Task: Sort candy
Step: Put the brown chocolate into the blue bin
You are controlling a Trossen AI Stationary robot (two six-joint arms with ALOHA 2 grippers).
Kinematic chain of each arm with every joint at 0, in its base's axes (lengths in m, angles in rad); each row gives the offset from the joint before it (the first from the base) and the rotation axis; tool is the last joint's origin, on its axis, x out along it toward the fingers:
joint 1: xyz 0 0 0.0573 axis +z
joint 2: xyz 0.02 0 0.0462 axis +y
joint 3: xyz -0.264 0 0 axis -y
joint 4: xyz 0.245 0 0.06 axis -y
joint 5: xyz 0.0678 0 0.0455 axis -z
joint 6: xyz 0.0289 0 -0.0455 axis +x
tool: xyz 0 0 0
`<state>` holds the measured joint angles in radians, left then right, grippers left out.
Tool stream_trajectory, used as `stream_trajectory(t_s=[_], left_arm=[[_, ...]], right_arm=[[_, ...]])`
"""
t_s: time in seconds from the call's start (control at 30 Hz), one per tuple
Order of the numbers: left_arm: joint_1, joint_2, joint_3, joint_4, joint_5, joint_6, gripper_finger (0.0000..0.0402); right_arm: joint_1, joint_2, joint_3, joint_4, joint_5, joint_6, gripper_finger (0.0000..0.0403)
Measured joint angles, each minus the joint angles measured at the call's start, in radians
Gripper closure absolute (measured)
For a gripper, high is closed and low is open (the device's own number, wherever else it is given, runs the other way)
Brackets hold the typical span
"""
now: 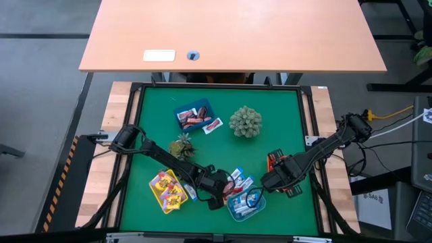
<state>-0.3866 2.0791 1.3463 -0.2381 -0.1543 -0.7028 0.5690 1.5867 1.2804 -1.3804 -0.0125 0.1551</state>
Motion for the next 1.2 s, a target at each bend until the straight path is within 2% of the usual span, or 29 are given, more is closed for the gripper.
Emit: stream_trajectory(t_s=[0.17,0.37,0.67,1.07,1.2], left_arm=[[-0.004,0.016,-0.001,0.002,-0.012,0.006,0.0199],[-0.005,0.015,-0.001,-0.004,-0.031,0.006,0.024],[-0.003,0.006,-0.001,-0.005,0.002,0.006,0.0286],[0.051,-0.109,-0.001,-0.026,0.01,0.007,0.0292],[0.105,-0.176,-0.001,-0.109,0.01,0.038,0.0292]], right_arm=[[0.0,0.0,0.0,0.003,0.004,0.0,0.0205],[0.0,0.0,0.0,0.012,0.005,0.0,0.0205],[0.0,0.0,0.0,0.026,0.005,-0.002,0.0205],[0.0,0.0,0.0,0.026,0.005,-0.004,0.0205],[0.0,0.0,0.0,0.026,0.005,-0.005,0.0205]])
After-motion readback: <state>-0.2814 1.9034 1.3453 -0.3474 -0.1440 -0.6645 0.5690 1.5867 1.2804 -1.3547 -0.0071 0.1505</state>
